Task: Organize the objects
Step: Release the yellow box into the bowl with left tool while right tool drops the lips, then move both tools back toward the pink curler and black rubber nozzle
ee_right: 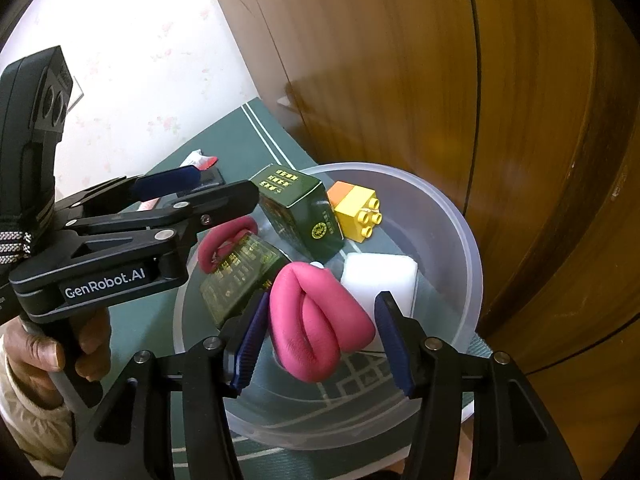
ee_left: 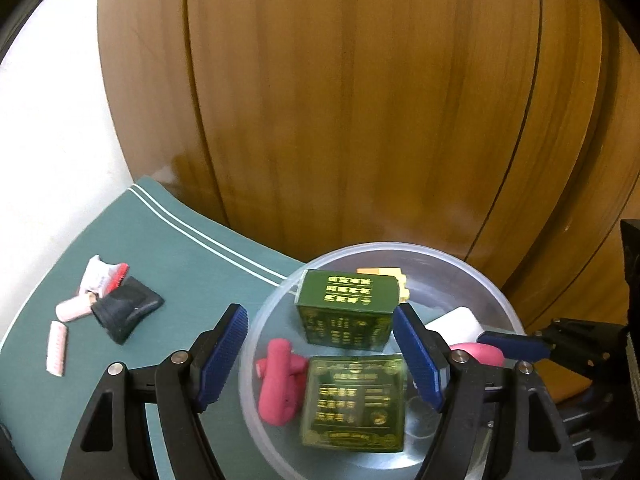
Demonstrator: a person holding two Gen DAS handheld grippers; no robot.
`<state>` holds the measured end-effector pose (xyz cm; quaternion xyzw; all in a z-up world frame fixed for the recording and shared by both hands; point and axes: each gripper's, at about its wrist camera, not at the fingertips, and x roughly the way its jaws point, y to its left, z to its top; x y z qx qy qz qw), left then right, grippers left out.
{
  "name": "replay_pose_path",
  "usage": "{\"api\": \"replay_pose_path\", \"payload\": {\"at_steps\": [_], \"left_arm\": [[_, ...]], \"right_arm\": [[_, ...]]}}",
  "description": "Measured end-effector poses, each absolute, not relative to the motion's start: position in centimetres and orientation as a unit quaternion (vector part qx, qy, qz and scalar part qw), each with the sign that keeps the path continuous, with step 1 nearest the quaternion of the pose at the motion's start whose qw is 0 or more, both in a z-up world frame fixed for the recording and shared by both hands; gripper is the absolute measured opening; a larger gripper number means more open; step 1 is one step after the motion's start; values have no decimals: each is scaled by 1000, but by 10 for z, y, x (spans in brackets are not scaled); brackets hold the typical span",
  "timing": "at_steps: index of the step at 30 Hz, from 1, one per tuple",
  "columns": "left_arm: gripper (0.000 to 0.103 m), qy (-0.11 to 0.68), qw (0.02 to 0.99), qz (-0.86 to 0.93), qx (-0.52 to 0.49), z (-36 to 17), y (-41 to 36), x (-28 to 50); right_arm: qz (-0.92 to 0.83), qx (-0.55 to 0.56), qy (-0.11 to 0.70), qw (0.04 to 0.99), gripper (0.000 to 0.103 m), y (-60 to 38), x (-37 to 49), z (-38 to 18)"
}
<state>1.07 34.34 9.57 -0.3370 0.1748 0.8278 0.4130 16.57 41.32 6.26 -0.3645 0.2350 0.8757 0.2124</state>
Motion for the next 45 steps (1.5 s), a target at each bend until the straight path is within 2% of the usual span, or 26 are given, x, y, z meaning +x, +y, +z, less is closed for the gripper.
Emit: {"api": "replay_pose_path", "payload": {"at_steps": [6,29,45], "left_arm": [[96,178,388,844,-325,98,331,7],[99,200,319,882,-284,102,287,-8],[99,183,266,897,-302,92,242,-52]], "right_arm": [[876,-354,235,227,59,413,166,68],[890,-331,200,241,60,395,132,94],[900,-348,162,206,60,386,62,106]]}}
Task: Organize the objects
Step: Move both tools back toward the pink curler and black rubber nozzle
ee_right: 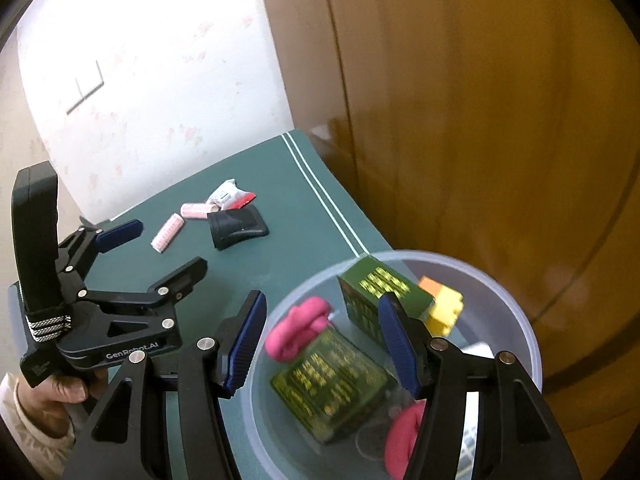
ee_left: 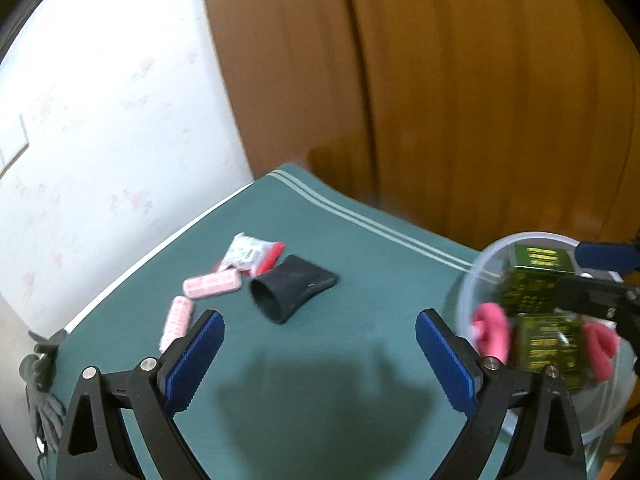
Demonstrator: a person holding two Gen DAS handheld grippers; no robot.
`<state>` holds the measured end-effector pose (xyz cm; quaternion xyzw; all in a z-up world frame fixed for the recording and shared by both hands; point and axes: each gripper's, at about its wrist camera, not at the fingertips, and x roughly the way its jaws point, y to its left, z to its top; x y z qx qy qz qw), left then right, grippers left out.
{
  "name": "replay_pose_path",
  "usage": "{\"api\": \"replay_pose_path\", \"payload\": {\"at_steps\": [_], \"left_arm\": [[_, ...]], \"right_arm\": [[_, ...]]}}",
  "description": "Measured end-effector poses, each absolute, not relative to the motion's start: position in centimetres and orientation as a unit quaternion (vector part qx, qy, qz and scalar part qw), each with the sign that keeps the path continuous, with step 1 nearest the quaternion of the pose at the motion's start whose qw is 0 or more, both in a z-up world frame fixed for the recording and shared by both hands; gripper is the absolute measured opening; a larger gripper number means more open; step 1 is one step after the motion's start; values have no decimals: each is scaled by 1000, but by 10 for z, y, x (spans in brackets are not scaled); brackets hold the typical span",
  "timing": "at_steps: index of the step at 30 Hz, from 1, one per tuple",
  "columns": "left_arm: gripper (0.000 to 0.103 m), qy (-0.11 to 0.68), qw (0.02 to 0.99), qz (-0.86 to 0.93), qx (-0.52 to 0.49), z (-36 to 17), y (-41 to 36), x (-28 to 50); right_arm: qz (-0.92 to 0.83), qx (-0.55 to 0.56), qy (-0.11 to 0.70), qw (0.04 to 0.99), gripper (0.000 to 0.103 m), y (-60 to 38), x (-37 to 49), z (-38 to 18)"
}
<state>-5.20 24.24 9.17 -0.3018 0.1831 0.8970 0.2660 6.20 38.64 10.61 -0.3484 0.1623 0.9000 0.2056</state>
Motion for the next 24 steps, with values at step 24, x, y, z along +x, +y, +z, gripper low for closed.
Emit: {"api": "replay_pose_path", "payload": {"at_steps": [24], "left_arm": [[99,126,167,901,-380,58,157,-163]], "right_arm": [[872,-447,183,80,69,379,-64,81]]}}
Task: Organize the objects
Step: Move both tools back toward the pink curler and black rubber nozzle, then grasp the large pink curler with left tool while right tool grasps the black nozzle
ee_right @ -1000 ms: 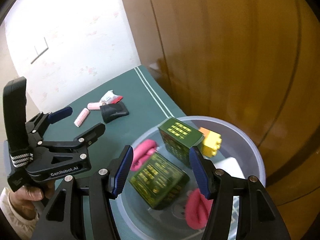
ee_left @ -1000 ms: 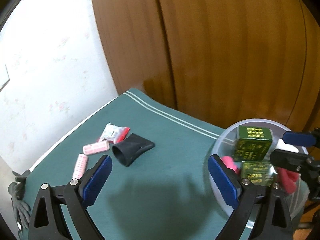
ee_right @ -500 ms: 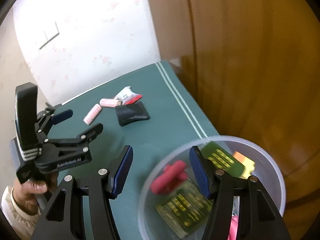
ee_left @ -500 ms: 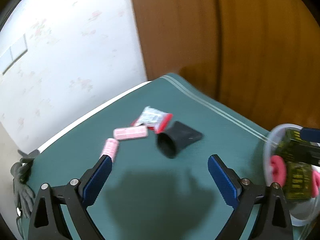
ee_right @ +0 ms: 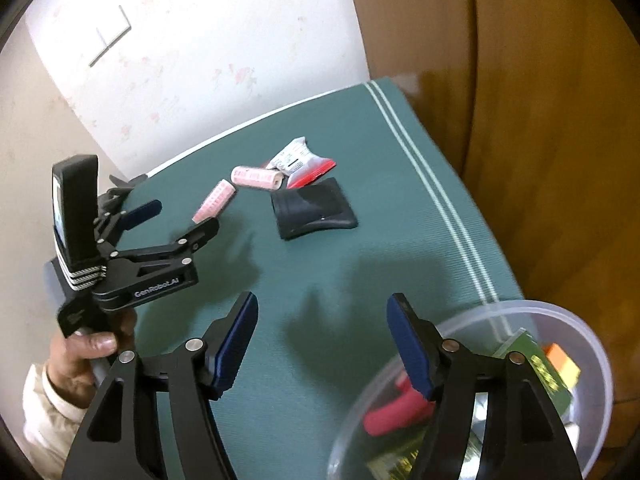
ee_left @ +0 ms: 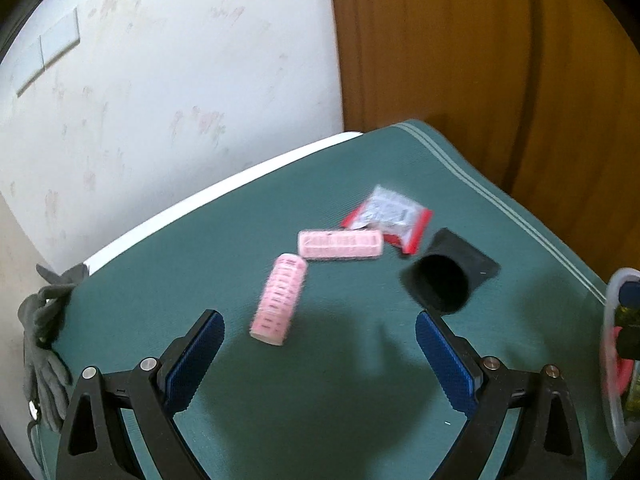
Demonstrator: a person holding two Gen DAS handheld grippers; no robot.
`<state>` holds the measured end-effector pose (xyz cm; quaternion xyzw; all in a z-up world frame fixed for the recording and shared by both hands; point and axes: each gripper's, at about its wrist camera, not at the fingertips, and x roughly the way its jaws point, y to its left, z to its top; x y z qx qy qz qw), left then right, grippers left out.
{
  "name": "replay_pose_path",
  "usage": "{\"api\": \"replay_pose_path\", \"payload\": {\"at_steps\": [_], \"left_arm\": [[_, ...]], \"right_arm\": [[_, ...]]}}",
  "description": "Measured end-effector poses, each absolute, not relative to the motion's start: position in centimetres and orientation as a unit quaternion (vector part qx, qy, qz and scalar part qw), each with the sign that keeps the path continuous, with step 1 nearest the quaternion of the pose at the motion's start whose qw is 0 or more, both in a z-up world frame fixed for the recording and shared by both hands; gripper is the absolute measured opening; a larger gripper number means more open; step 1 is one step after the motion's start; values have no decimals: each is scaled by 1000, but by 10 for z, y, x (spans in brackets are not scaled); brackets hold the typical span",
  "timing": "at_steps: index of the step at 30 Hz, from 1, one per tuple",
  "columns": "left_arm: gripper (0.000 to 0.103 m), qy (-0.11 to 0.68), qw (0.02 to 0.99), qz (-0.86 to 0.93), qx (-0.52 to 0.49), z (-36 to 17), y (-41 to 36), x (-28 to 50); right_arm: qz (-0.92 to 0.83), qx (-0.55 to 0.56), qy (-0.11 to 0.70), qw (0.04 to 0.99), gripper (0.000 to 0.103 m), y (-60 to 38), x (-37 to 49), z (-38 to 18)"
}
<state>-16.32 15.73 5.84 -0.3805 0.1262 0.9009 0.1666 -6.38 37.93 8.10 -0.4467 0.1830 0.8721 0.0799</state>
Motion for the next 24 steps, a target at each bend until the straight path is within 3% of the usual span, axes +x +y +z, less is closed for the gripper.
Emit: {"api": "replay_pose_path", "payload": {"at_steps": [7,24], "left_arm": [[99,121,152,894,-404,41,150,-182],[99,89,137,888,-430,25,138,-204]], "right_arm": [[823,-490,282,54,71,403,-107,59],[758,-509,405,46,72,418,-189,14]]}}
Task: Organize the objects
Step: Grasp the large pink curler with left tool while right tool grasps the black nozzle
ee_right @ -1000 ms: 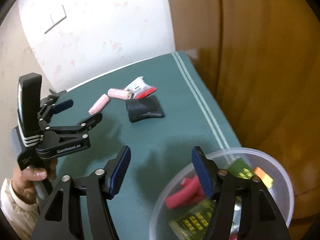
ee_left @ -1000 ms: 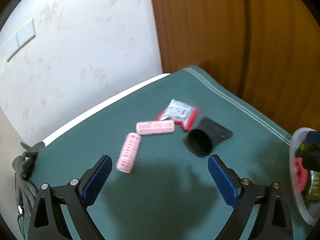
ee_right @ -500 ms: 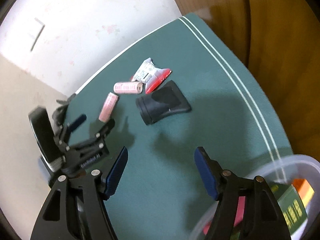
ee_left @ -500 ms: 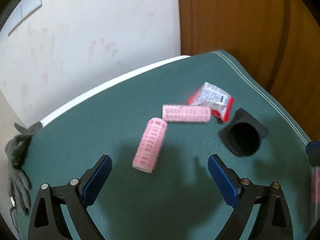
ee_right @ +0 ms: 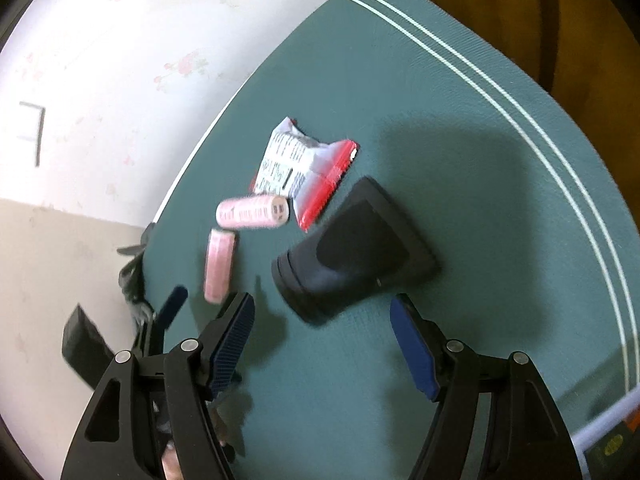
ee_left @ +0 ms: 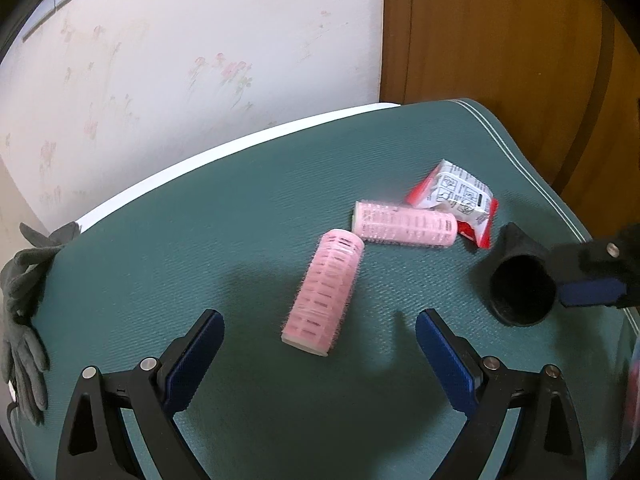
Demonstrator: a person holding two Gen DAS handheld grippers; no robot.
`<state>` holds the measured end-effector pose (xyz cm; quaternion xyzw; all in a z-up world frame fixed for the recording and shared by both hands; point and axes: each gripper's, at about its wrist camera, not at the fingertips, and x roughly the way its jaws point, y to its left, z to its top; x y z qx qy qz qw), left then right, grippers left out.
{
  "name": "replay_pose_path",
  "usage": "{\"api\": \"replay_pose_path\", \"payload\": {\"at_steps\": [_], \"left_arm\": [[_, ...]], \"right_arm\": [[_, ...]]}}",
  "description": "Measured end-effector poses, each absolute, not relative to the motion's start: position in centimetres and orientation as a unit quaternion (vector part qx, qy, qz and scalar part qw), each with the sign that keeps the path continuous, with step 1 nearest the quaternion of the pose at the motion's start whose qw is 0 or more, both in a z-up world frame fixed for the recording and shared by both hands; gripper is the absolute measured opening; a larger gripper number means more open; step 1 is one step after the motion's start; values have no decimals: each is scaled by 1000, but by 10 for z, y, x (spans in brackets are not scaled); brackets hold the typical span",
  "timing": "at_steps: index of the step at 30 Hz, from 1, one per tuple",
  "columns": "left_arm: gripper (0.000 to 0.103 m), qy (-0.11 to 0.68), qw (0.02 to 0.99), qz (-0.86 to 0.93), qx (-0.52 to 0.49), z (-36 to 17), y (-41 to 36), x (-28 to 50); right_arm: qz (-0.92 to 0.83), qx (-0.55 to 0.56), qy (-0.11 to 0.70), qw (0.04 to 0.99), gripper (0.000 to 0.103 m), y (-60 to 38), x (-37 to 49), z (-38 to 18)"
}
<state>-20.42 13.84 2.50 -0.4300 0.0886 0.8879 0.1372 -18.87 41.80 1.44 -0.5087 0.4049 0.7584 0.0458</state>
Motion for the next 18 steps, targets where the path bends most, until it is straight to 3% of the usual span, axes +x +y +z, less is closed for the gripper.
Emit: {"api": "replay_pose_path", "payload": {"at_steps": [6,14,18], "left_arm": [[99,79,130,887,-436,22,133,-207],[99,72,125,886,-441,18,131,-214],[99,73,116,885,-445,15,132,-218]], "right_arm": [[777,-512,357,82,73,410,-215,14],[809,-532,226,112,72,376,-242,11],[819,-539,153,124,51,357,-236,11]]}}
